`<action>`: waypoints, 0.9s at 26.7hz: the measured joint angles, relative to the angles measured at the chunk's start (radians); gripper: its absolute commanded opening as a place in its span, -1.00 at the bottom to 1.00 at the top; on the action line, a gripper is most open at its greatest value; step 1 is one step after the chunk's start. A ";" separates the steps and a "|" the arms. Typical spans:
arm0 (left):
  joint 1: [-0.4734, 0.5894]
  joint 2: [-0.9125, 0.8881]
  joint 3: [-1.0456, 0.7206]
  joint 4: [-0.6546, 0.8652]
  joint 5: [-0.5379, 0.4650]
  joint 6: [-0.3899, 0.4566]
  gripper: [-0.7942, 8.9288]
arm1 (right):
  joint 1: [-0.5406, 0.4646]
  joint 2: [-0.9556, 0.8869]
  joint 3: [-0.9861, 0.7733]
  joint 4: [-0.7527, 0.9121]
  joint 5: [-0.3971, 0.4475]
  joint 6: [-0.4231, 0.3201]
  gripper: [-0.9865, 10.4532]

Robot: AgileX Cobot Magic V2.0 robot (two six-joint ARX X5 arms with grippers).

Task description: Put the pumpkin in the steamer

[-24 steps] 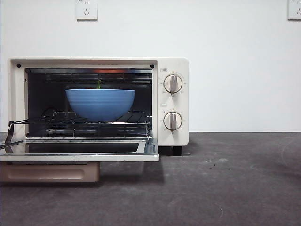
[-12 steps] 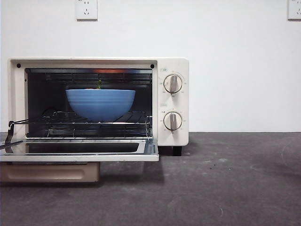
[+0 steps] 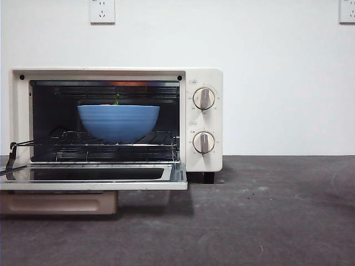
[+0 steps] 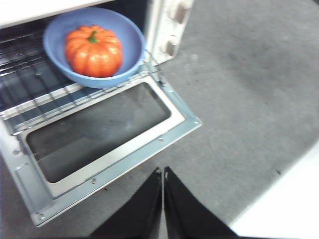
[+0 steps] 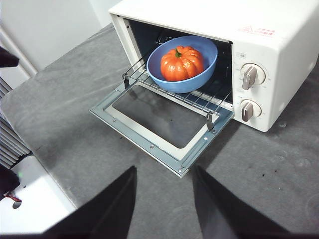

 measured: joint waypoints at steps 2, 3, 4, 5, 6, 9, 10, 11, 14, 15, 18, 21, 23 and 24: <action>0.000 0.000 0.000 0.003 -0.024 -0.008 -0.81 | 0.000 0.000 0.000 0.000 0.000 0.000 -0.51; 0.000 0.000 0.000 0.003 -0.029 -0.011 -0.81 | 0.000 0.000 0.000 0.000 0.000 0.000 -0.51; 0.000 0.000 0.000 0.003 -0.034 -0.015 -0.81 | 0.000 0.000 0.000 0.000 -0.003 -0.001 -0.51; 0.000 0.000 0.000 0.004 -0.035 -0.018 -0.81 | 0.000 0.000 0.000 0.000 -0.011 -0.002 -0.51; 0.002 0.000 0.000 0.006 -0.038 -0.019 -0.81 | 0.000 0.000 0.000 0.000 -0.016 -0.002 -0.51; 0.008 0.000 -0.008 0.039 -0.041 -0.028 -0.81 | 0.000 0.000 0.000 -0.001 -0.019 -0.003 -0.51; 0.012 0.000 -0.017 0.055 -0.042 -0.034 -0.81 | 0.000 0.000 0.000 -0.001 -0.019 -0.004 -0.51; 0.017 0.000 -0.029 0.070 -0.042 -0.042 -0.81 | 0.000 0.000 0.000 -0.003 -0.019 -0.005 -0.51; 0.035 -0.006 -0.092 0.124 -0.042 -0.056 -0.81 | 0.000 0.000 0.000 -0.011 -0.019 -0.005 -0.51; 0.042 -0.006 -0.117 0.138 -0.042 -0.062 -0.81 | 0.000 0.000 0.000 -0.015 -0.019 -0.005 -0.51; 0.072 -0.006 -0.203 0.198 -0.042 -0.082 -0.81 | 0.000 0.000 0.000 -0.032 -0.019 -0.005 -0.51; 0.109 -0.004 -0.272 0.271 -0.042 -0.103 -0.81 | 0.000 0.000 0.000 -0.037 -0.019 -0.008 -0.51; 0.140 -0.004 -0.307 0.315 -0.042 -0.115 -0.81 | 0.000 0.000 0.000 -0.043 -0.019 -0.008 -0.51; 0.159 -0.004 -0.322 0.333 -0.042 -0.118 -0.81 | 0.000 0.000 0.000 -0.049 -0.019 -0.008 -0.51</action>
